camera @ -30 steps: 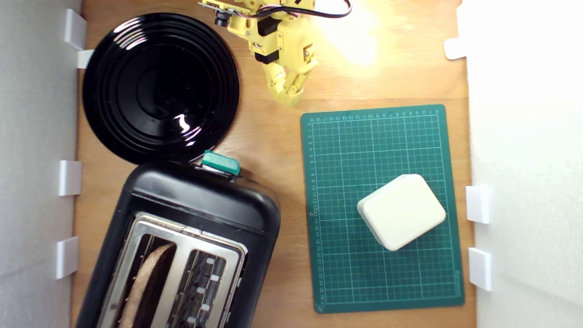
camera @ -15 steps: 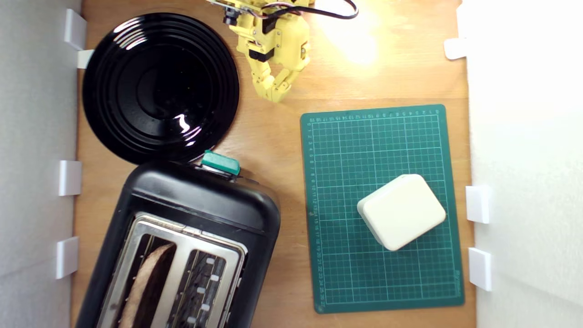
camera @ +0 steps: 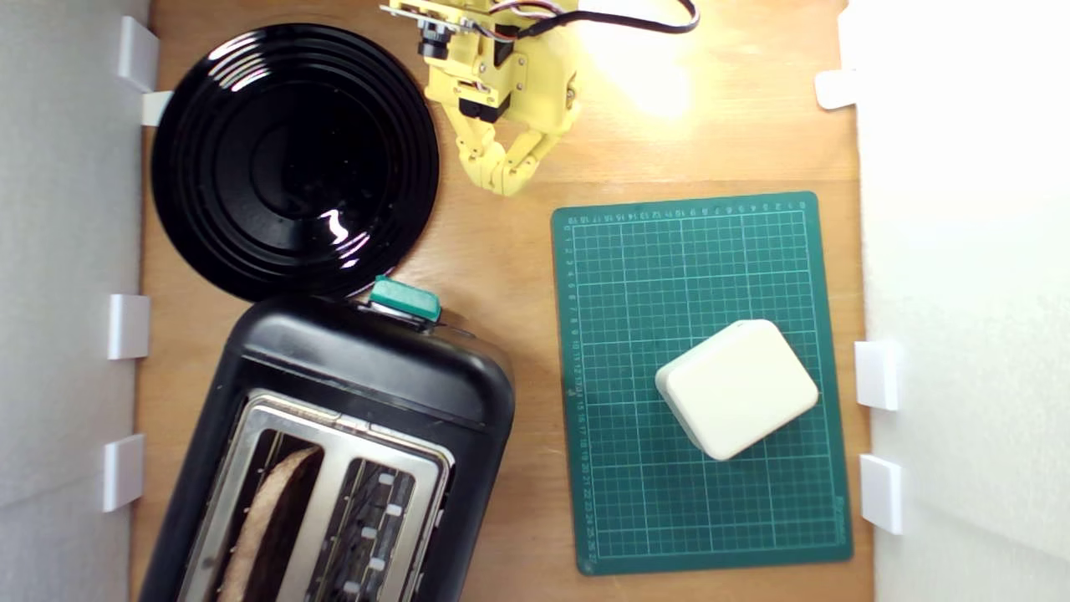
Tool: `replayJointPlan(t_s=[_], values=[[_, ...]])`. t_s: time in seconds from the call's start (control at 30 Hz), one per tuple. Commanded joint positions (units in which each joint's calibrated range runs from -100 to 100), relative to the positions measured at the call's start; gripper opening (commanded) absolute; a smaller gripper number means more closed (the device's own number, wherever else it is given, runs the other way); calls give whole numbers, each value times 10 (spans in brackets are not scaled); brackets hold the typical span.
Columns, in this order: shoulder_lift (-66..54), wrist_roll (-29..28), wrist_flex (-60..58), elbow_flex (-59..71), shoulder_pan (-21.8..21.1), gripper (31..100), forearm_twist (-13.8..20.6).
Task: Start toaster
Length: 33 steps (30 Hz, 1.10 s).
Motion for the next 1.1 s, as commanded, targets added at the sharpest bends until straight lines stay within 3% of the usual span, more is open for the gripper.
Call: replayJointPlan(t_s=[0.0,0.3,0.63,0.93,1.07], values=[[78,17,-8,-121,35,313,-40],[273,14,-8,-354,41,313,-27],[362,-3,-4,-519,34,313,44],[363,70,-3,-529,42,313,51],[363,117,-2,-529,71,313,44]])
